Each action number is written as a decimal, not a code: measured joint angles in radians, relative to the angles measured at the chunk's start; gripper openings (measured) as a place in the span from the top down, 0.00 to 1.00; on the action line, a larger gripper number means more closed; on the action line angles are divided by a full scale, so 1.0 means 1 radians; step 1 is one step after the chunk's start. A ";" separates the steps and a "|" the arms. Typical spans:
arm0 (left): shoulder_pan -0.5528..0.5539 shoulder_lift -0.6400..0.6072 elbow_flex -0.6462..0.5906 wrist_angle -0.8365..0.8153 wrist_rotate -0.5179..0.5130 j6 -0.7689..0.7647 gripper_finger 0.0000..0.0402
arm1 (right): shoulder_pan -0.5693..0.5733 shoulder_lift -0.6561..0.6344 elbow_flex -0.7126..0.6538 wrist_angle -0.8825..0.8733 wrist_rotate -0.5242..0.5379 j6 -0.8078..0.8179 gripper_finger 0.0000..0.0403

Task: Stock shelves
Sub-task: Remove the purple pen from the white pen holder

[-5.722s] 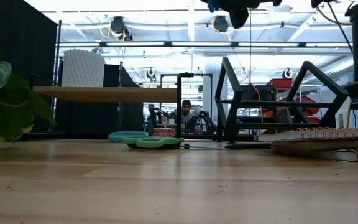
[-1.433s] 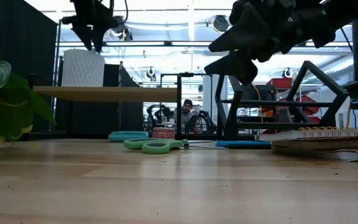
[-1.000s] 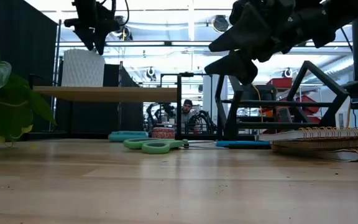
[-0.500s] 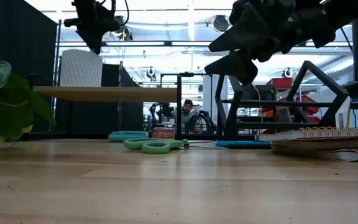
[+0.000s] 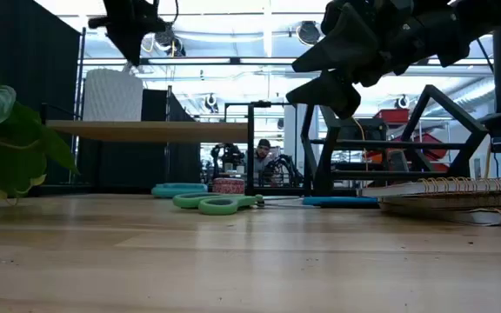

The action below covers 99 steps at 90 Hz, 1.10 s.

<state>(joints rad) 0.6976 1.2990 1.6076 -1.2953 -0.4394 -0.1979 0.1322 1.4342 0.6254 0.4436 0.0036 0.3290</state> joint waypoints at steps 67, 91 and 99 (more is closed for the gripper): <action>-0.165 -0.001 0.421 0.024 0.280 0.185 0.98 | -0.084 -0.089 0.000 0.031 0.000 -0.057 0.36; -0.336 0.054 0.349 0.176 0.478 0.205 0.98 | -0.107 -0.123 0.003 0.297 -0.010 -0.157 0.36; -0.404 0.098 0.331 0.250 0.510 0.206 0.98 | -0.109 -0.129 0.003 0.337 -0.002 -0.257 0.36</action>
<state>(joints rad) 0.2932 1.3967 1.9381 -1.0458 0.0703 0.0078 0.0232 1.3052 0.6289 0.7811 0.0013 0.0721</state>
